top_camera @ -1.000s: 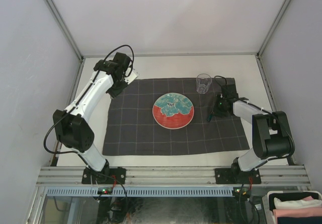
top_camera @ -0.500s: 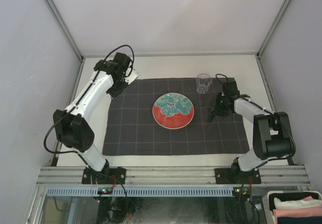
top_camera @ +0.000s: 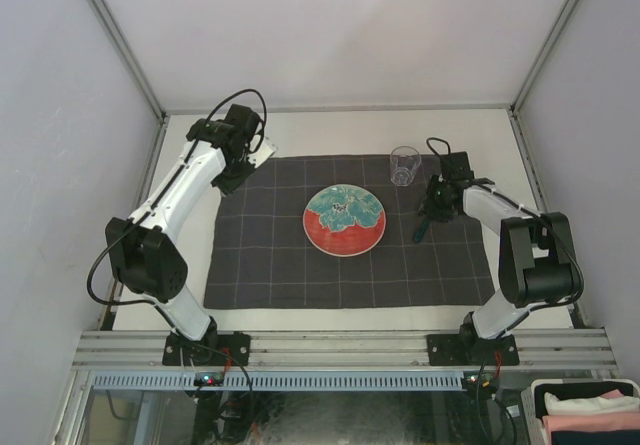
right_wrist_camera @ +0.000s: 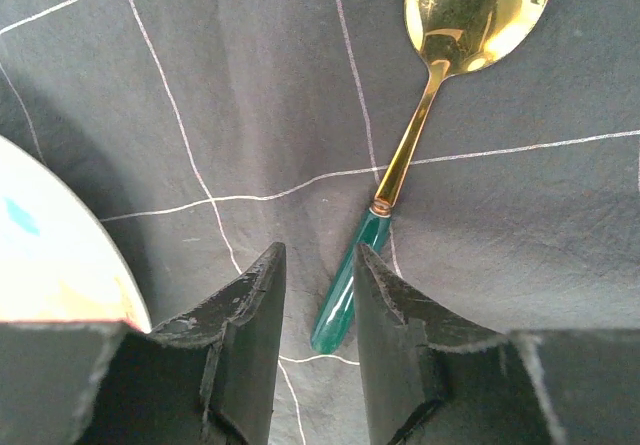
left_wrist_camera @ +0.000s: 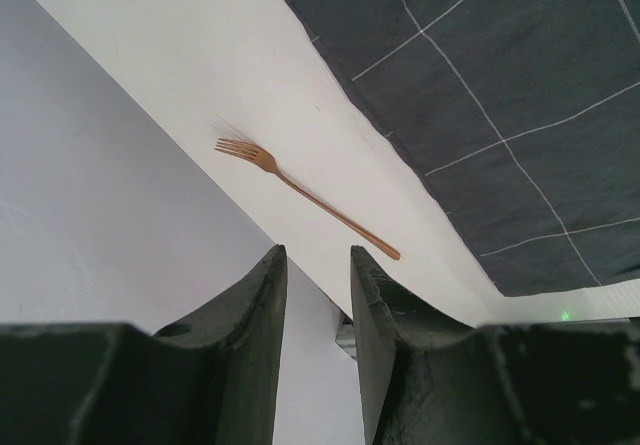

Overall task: Set the dinner table for one person
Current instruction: Adjust the spoon with the napkin.

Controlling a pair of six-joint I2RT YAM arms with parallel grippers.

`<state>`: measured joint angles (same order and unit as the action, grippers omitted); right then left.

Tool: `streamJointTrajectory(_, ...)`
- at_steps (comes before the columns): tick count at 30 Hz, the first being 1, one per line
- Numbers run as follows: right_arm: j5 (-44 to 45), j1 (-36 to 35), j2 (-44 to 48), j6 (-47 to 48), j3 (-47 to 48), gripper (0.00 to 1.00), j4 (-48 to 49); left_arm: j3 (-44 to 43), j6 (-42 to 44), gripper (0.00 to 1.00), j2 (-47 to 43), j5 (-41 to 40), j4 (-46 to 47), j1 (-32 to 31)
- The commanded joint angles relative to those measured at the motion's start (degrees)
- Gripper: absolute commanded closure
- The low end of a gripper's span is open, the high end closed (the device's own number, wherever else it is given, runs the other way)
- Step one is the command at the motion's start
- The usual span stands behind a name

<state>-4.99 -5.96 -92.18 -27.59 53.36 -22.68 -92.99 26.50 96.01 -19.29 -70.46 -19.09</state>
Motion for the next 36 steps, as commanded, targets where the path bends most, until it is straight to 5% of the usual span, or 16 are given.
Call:
streamJointTrajectory(1, 0.4, 0.2, 0.1, 1.7, 1.2, 0.67, 1.3, -0.3, -0.6, 0.64, -0.6, 0.3, 0.1, 0.3)
streamJointTrajectory(24, 1.2, 0.8, 0.9, 3.1, -2.5, 0.68, 3.0, -2.0, -0.9, 0.65, 1.3, 0.9, -0.5, 0.3)
streamJointTrajectory(36, 0.4, 0.9, -0.3, 4.0, -2.6, 0.79, 3.9, -1.4, -1.2, 0.65, 1.3, 0.9, -0.7, 0.3)
